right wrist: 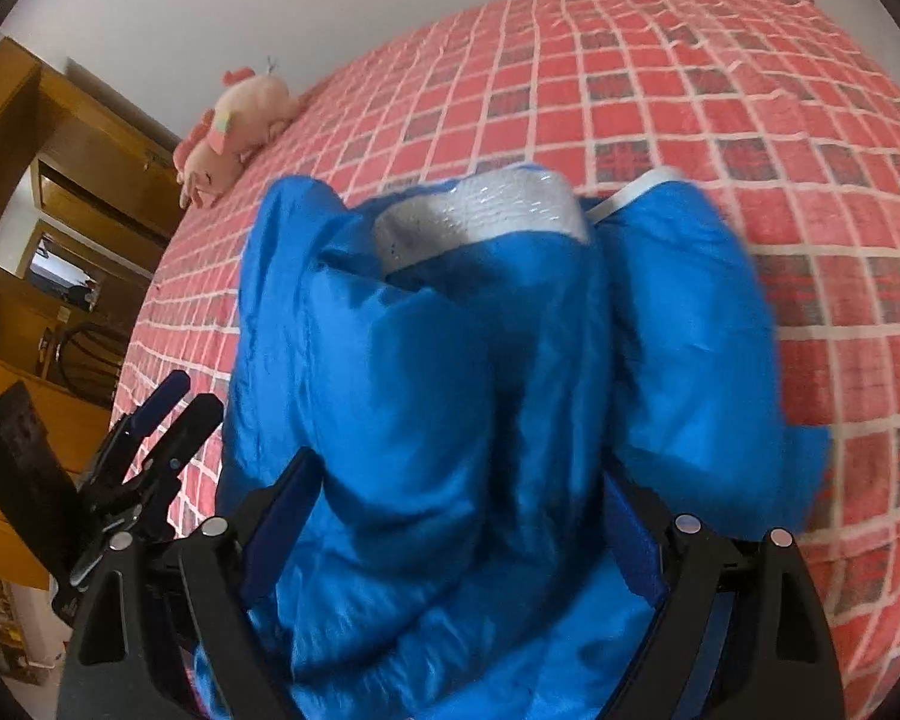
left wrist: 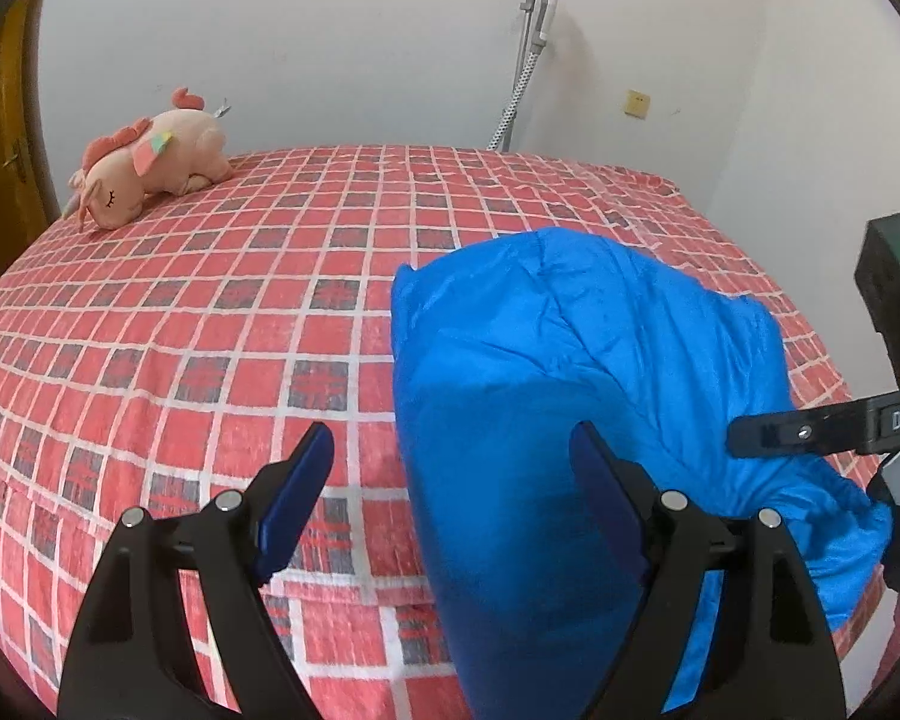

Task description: Fold large clothes

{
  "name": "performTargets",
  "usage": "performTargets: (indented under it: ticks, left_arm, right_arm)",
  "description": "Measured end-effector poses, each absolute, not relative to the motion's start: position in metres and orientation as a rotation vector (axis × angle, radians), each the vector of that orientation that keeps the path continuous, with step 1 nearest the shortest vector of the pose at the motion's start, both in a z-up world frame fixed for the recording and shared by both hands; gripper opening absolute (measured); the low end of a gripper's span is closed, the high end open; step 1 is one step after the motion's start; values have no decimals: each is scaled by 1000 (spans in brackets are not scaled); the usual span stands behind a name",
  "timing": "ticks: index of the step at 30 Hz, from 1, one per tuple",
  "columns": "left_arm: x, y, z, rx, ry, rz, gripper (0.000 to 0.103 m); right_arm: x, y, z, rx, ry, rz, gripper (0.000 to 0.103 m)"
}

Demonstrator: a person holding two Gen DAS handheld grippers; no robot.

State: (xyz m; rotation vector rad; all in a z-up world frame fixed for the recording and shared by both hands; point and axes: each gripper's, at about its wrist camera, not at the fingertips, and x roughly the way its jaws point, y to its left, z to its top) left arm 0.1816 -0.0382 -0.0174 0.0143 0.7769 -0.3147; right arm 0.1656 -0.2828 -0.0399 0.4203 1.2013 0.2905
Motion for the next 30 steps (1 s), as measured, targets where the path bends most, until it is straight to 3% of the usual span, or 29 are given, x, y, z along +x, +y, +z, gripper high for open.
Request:
performTargets:
  ticks: [1, 2, 6, 9, 20, 30]
  left_arm:
    - [183, -36, -19, 11, 778, -313, 80]
    - [185, -34, -20, 5, 780, -311, 80]
    - [191, -24, -22, -27, 786, -294, 80]
    - [193, -17, -20, -51, 790, -285, 80]
    - [166, -42, 12, -42, 737, -345, 80]
    - [143, -127, -9, 140, 763, -443, 80]
  right_arm:
    - [168, -280, -42, 412, 1203, 291, 85]
    - [170, -274, -42, 395, 1201, 290, 77]
    - [171, -264, -35, 365, 1158, 301, 31]
    - [167, -262, -20, 349, 1118, 324, 18]
    - [123, -299, 55, 292, 932, 320, 13]
    - [86, -375, 7, 409, 973, 239, 14]
